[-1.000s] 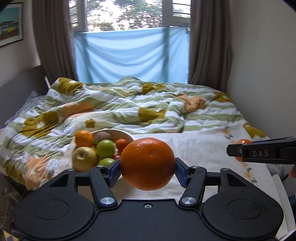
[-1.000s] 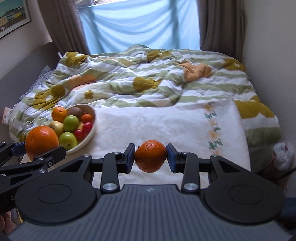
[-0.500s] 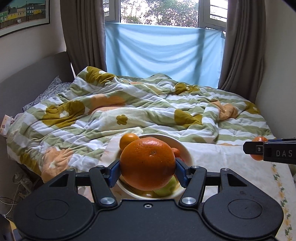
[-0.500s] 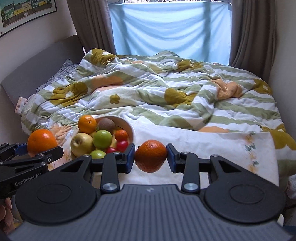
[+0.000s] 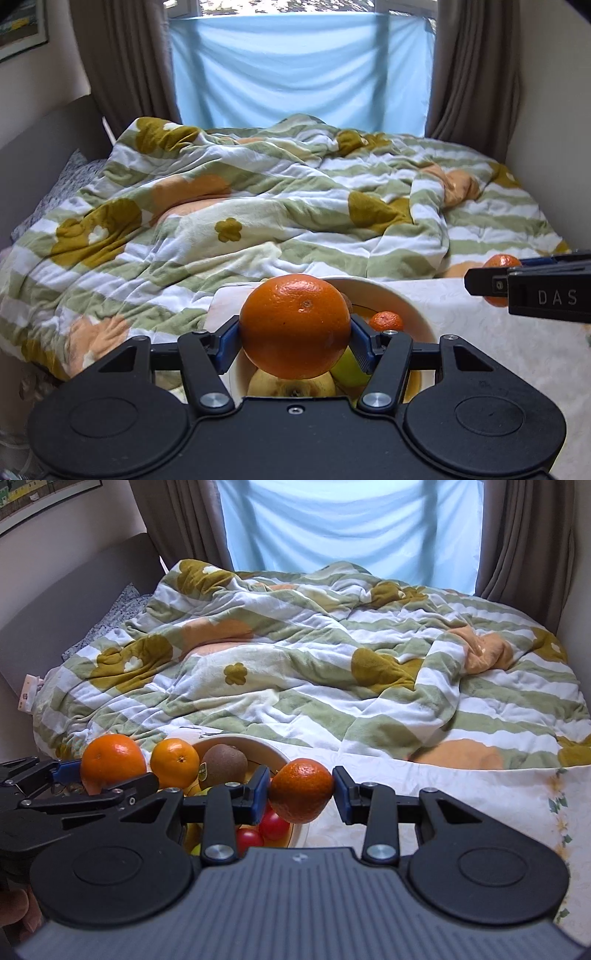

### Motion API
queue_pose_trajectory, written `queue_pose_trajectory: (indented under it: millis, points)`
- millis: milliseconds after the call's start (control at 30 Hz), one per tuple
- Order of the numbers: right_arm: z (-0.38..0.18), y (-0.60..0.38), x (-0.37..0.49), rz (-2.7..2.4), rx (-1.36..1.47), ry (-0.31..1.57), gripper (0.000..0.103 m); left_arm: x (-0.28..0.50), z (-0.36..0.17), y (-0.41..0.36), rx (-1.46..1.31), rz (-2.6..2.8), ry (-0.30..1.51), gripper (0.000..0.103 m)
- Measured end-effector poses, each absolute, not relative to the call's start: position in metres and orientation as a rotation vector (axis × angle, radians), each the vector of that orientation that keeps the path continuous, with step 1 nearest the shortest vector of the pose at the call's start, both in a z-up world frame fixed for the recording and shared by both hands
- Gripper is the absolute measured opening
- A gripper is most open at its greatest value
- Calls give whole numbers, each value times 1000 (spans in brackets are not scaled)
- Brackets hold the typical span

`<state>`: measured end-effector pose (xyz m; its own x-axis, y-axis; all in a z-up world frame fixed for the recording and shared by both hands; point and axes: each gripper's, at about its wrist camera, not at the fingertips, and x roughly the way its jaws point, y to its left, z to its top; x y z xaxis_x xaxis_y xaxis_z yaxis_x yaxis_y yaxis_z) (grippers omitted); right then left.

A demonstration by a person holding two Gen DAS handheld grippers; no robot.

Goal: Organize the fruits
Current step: 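Carry the orange and mandarin in both tools over the white bowl, then open the left tool on the orange while the right tool releases the mandarin into the bowl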

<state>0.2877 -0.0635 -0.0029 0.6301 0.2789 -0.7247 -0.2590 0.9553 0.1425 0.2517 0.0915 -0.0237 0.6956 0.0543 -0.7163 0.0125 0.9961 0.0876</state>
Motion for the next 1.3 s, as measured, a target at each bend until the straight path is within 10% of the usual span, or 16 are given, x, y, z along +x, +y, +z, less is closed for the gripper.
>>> queue_pose_trajectory:
  millis: [533,667,1300]
  points:
    - [-37,-55,322,264,42,923,52,275,-55,82,180,-35,876,66]
    - [-37,-55,323,265,42,924,52,273,-49,79,193,-22,828,94]
    - [-43,-32,336,396,0,896,52,238,-40,99,123,11,813,94]
